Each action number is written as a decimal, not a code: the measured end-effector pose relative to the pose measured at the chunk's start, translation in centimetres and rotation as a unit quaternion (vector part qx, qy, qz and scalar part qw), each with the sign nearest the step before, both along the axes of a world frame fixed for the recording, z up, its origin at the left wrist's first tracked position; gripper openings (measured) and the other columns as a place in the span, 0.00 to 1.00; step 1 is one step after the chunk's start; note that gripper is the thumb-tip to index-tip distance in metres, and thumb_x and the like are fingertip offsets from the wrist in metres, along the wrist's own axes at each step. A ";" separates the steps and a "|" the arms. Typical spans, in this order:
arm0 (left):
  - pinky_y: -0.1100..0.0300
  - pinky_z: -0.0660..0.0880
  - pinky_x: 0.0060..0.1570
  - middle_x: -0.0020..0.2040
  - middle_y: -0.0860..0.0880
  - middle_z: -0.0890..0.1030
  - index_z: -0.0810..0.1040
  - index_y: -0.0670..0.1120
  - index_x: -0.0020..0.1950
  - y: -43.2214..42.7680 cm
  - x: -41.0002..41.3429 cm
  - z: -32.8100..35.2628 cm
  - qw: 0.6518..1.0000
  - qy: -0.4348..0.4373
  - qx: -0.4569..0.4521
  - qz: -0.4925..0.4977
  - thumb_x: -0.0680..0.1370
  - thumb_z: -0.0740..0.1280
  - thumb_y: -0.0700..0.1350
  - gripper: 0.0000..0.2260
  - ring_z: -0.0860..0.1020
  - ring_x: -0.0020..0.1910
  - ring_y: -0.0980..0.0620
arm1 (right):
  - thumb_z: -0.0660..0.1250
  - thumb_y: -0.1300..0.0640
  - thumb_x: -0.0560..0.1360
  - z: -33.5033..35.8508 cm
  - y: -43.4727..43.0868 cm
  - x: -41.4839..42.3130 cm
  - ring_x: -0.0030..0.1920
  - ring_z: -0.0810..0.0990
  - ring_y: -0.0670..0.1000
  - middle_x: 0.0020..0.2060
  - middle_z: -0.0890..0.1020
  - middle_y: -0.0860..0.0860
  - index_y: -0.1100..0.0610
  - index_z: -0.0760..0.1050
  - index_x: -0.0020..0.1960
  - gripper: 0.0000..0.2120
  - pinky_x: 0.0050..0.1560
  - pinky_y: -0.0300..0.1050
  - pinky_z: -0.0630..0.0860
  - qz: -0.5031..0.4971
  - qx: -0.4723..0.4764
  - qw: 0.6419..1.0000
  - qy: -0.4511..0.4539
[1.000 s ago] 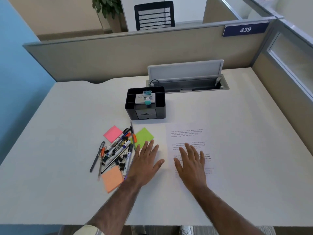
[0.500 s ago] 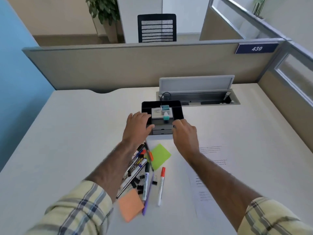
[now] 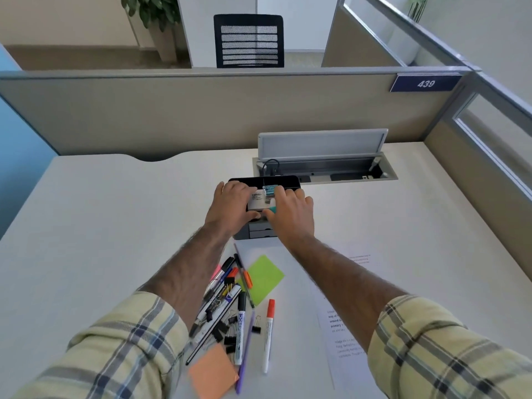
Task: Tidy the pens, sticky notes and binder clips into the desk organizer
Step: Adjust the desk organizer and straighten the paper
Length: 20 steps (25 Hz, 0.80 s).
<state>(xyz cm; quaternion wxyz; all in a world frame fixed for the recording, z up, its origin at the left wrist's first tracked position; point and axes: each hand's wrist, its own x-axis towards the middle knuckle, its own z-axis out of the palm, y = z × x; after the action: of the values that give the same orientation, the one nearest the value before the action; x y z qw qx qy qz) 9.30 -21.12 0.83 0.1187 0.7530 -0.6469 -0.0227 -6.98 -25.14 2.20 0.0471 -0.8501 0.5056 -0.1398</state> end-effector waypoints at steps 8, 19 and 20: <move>0.45 0.51 0.77 0.67 0.51 0.75 0.69 0.54 0.74 -1.2 0.1 0.4 0.999 -0.005 0.030 -0.012 0.73 0.74 0.57 0.31 0.68 0.70 0.49 | 0.67 0.60 0.77 1.4 -1.0 -0.1 0.45 0.78 0.58 0.51 0.79 0.56 0.57 0.75 0.57 0.09 0.46 0.53 0.76 -0.047 0.059 0.982 -0.175; 0.49 0.55 0.76 0.56 0.49 0.85 0.77 0.50 0.67 -1.7 1.0 2.3 0.997 -0.038 0.002 -0.073 0.79 0.63 0.53 0.18 0.80 0.57 0.48 | 0.65 0.64 0.80 3.2 -3.3 -3.8 0.46 0.74 0.44 0.54 0.73 0.49 0.57 0.79 0.62 0.13 0.48 0.34 0.74 -0.067 0.078 0.944 -0.312; 0.50 0.59 0.74 0.55 0.49 0.85 0.78 0.50 0.66 -1.8 0.9 2.5 0.997 -0.035 -0.009 -0.070 0.80 0.62 0.52 0.16 0.80 0.54 0.47 | 0.65 0.65 0.79 3.2 -3.3 -4.1 0.47 0.75 0.44 0.55 0.74 0.50 0.57 0.79 0.63 0.14 0.48 0.32 0.73 -0.067 0.080 0.945 -0.308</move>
<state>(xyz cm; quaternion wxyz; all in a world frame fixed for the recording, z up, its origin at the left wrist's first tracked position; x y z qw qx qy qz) 10.16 -22.88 3.36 0.1013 0.7048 -0.7022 0.0013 -11.07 -28.45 5.42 0.2591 -0.7230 0.5316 -0.3572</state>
